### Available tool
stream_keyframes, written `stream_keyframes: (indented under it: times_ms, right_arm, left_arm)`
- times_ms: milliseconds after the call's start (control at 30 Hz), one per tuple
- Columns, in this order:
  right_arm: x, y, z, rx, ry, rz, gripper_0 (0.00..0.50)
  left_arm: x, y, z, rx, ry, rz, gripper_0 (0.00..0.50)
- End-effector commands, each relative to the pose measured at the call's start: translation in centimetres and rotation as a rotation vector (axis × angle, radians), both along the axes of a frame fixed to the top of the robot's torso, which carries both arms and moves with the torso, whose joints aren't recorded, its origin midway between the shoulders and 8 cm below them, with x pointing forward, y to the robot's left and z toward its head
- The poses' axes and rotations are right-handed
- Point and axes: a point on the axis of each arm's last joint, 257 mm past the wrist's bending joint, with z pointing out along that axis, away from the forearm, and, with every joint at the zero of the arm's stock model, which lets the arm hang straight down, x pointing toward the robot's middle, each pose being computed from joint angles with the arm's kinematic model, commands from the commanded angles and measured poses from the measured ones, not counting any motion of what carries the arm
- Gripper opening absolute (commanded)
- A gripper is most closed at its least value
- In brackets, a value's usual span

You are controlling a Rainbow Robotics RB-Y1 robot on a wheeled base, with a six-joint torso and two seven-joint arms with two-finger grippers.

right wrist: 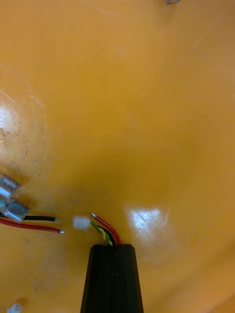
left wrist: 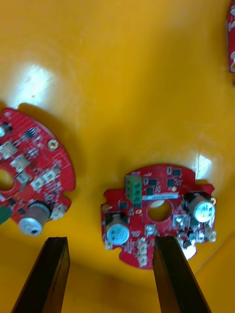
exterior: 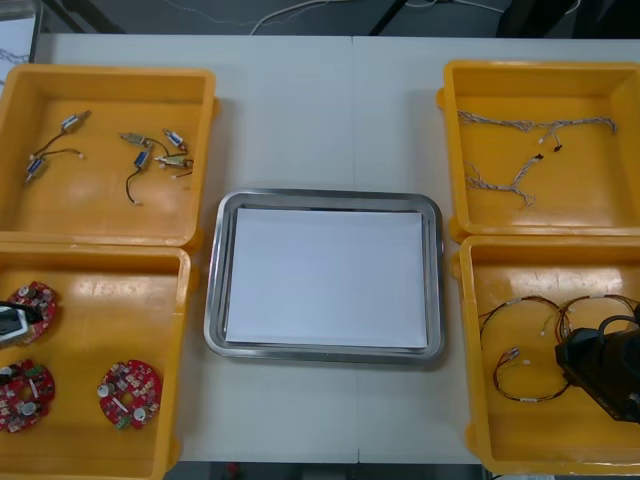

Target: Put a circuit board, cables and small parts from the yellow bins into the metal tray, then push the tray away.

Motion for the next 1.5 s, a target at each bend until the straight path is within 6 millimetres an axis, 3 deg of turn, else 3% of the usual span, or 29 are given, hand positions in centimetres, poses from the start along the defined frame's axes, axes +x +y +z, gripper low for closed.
stream_keyframes:
  times_ms: [33,467,1033,1133,1300,1500]
  right_arm:
    - [-0.1,0.9,-0.5,0.014,0.007,0.001,0.000]
    - [2.3,0.3,2.6,-0.036,-0.014,0.028,0.000]
    - [1.3,0.0,7.7,-0.036,0.011,0.057,0.000]
    - [1.3,-0.7,8.3,-0.045,0.011,0.057,0.000]
    - [1.4,-2.1,9.0,-0.056,0.014,0.044,0.000]
    - [1.4,-3.9,9.2,-0.062,0.025,0.023,0.000]
  left_arm:
    - [-1.0,-2.2,-1.9,0.002,0.001,-0.086,0.500]
    - [-1.2,-2.5,-3.5,0.015,-0.018,-0.076,0.491]
    - [-1.6,-3.0,-4.7,0.018,-0.018,-0.076,0.486]
    - [-1.6,-3.0,-4.8,0.019,-0.020,-0.073,0.477]
    - [-1.6,-2.9,-4.8,0.024,-0.021,-0.070,0.419]
    - [-1.6,-2.7,-4.9,0.032,-0.022,-0.064,0.415]
